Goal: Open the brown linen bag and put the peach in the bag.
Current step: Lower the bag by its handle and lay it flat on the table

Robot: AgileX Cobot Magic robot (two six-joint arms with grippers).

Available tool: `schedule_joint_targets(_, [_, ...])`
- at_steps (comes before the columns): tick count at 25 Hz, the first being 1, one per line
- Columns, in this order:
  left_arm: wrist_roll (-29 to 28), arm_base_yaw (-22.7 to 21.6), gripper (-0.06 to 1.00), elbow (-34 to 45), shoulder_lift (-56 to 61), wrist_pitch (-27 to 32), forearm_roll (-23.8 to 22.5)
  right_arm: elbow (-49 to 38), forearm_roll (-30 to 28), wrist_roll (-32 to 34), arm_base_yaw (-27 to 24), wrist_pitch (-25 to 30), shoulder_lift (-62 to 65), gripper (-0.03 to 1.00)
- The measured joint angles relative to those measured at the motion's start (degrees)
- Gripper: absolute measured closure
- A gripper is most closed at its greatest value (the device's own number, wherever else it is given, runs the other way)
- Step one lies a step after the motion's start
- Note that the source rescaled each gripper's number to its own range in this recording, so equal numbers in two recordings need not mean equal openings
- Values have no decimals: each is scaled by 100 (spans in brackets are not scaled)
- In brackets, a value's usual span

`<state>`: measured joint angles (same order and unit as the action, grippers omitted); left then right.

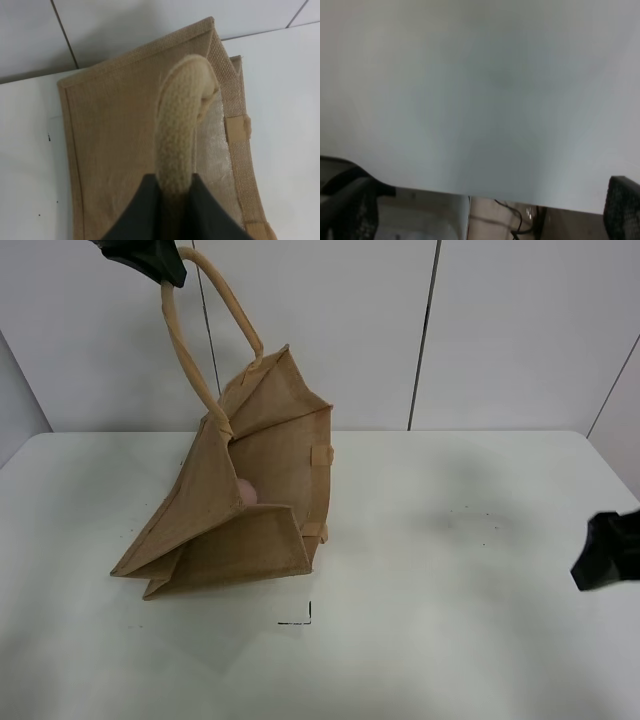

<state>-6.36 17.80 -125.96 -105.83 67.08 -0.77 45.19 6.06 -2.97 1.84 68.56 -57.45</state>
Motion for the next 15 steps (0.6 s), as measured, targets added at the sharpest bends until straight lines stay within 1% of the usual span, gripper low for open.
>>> schedule_joint_targets(5, [0, 0, 94, 0, 0, 0, 0, -1184, 0, -16, 0, -751, 2023, -3])
schedule_joint_targets(7, [0, 0, 94, 0, 0, 0, 0, -1515, -28, -16, 0, -896, 2780, -3])
schedule_joint_targets(10, [0, 0, 94, 0, 0, 0, 0, -1650, -123, -16, 0, -933, 3778, -3])
schedule_joint_targets(15, [0, 0, 94, 0, 0, 0, 0, -1660, -191, 0, 0, -945, 4826, -3])
